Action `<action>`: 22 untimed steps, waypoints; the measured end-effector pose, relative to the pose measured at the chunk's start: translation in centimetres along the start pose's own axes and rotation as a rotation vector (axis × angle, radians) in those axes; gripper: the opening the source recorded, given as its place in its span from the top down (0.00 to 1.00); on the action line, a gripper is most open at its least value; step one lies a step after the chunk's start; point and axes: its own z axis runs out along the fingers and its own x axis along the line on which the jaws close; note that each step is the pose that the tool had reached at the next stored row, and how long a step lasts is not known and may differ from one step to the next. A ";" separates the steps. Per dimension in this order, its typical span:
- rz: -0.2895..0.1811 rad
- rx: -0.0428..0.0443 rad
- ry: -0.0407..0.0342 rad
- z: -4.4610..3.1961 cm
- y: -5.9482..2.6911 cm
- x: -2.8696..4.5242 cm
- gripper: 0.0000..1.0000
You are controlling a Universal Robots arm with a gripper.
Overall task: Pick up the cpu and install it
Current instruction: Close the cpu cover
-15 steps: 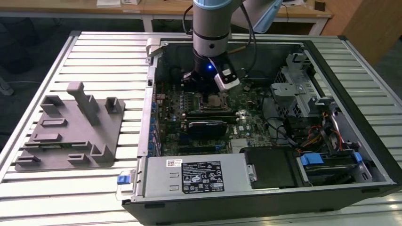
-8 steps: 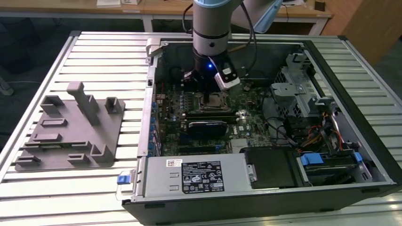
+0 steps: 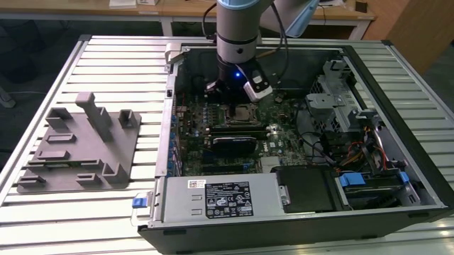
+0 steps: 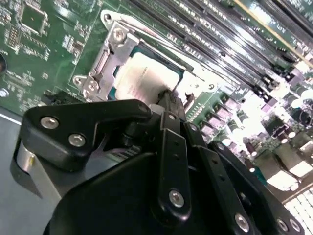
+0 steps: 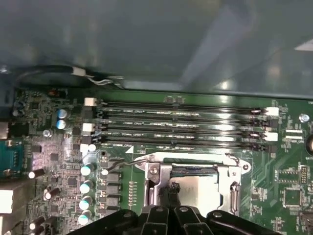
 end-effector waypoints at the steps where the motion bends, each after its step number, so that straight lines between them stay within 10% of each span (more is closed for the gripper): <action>1: -0.003 0.0000 0.0001 0.00 0.01 0.13 0.89; 22: -0.011 -0.0001 0.0004 0.43 0.00 0.19 0.89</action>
